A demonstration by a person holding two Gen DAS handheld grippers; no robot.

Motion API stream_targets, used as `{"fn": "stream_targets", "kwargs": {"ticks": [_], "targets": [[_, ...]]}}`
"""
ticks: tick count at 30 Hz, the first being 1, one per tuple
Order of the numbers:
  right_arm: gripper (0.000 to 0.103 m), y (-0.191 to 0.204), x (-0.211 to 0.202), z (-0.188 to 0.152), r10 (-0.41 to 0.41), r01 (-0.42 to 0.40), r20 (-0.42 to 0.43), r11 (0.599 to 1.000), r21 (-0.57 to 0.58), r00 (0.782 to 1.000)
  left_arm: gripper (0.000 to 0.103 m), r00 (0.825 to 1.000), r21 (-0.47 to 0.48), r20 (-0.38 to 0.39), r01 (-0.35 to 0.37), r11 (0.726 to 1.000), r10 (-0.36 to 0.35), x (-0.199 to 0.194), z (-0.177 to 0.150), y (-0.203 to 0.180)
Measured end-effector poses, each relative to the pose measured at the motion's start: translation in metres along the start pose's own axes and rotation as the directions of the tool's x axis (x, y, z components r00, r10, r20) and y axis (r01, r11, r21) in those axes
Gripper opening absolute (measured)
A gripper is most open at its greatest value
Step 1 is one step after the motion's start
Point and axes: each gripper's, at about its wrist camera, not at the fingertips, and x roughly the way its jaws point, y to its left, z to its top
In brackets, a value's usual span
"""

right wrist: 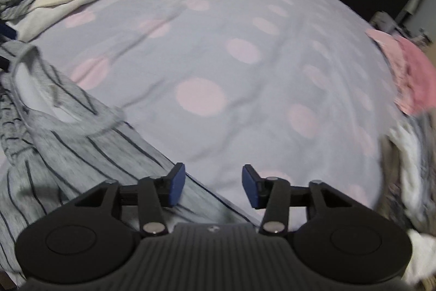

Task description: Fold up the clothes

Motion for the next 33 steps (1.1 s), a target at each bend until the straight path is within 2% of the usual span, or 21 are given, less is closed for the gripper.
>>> {"fn": "stream_targets", "kwargs": {"ticks": [5,8,9,10,11,14,19,22,25,29,33], "targets": [[0.066,0.02,0.025,0.008,0.105,-0.107,-0.029,0.988,-0.112,0.994,0.06,0.999,-0.015,-0.026,0.019,1.0,-0.019,0.02,-0.003,0.007],[0.066,0.026,0.042,0.008,0.127,-0.137,-0.077,0.98,-0.145,0.989,0.06,0.998,-0.046,-0.049,0.041,0.998,-0.044,0.027,-0.004,0.012],[0.064,0.027,0.046,0.008,0.133,-0.145,-0.09,0.978,-0.151,0.987,0.056,0.997,-0.053,-0.053,0.049,0.997,-0.052,0.028,-0.004,0.013],[0.055,0.027,0.046,0.008,0.152,-0.165,-0.096,0.975,-0.151,0.984,0.053,0.997,-0.056,-0.048,0.053,0.997,-0.056,0.025,-0.003,0.013],[0.038,0.028,0.045,0.008,0.17,-0.183,-0.098,0.971,-0.155,0.981,0.047,0.997,-0.055,-0.037,0.058,0.997,-0.06,0.02,-0.002,0.012],[0.021,0.033,0.026,0.005,0.205,-0.214,-0.061,0.956,-0.202,0.977,0.043,0.994,-0.049,0.014,0.113,0.992,-0.113,0.003,-0.003,0.011],[0.008,0.034,-0.011,-0.002,0.304,-0.296,-0.006,0.925,-0.238,0.953,0.039,0.971,-0.002,0.023,0.239,0.971,-0.238,-0.018,-0.012,0.003],[0.008,0.037,-0.025,-0.01,0.351,-0.342,-0.015,0.901,-0.266,0.936,0.039,0.947,0.028,-0.008,0.322,0.946,-0.322,-0.025,-0.021,-0.002],[0.01,0.043,-0.026,-0.02,0.343,-0.342,-0.046,0.897,-0.28,0.938,0.039,0.932,0.066,-0.044,0.363,0.93,-0.361,-0.028,-0.033,-0.013],[0.01,0.046,-0.027,-0.032,0.315,-0.322,-0.07,0.901,-0.292,0.946,0.039,0.944,0.116,-0.071,0.328,0.937,-0.322,-0.031,-0.045,-0.028],[0.016,0.045,-0.03,-0.034,0.294,-0.3,-0.063,0.908,-0.293,0.954,0.039,0.958,0.119,-0.016,0.287,0.95,-0.287,-0.048,-0.047,-0.024]]}}
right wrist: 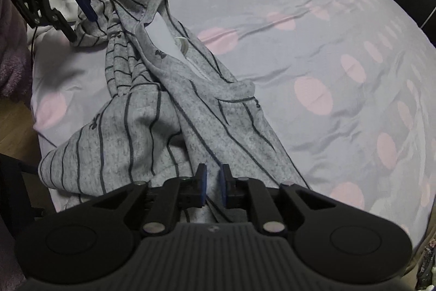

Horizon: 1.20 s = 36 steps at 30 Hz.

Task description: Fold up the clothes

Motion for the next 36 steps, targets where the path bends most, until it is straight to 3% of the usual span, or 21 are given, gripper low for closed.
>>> {"fn": "stream_targets", "kwargs": {"ticks": [5,12,17,24,30,33,36], "targets": [[0.024,0.0,-0.006,0.006,-0.031,0.031,0.029,0.999,0.012,0.999,0.041,0.992,-0.048,0.083,-0.093,0.994,0.097,-0.02,0.009,0.016],[0.025,0.001,-0.014,0.033,-0.016,0.014,0.11,1.0,0.021,0.994,0.042,0.973,-0.103,0.079,-0.209,0.972,0.218,-0.022,0.019,0.046],[0.025,0.016,-0.002,0.069,0.028,-0.031,0.152,0.999,0.015,0.988,0.049,0.967,-0.07,0.068,-0.241,0.968,0.245,-0.027,0.018,0.06],[0.031,0.043,0.039,0.132,0.108,-0.102,0.158,0.994,-0.045,0.982,0.048,0.97,-0.085,0.017,-0.239,0.967,0.242,-0.022,0.003,0.077],[0.033,0.048,0.081,0.174,0.19,-0.192,0.138,0.981,0.0,0.972,0.026,0.977,-0.119,0.032,-0.206,0.971,0.211,-0.026,-0.01,0.085],[0.033,0.045,0.104,0.182,0.216,-0.222,0.106,0.974,0.046,0.971,0.021,0.981,-0.135,0.039,-0.183,0.974,0.19,-0.03,-0.016,0.088],[0.031,0.04,0.114,0.184,0.281,-0.292,0.112,0.952,0.096,0.953,0.015,0.983,-0.151,0.048,-0.167,0.974,0.176,-0.034,-0.021,0.089]]}}
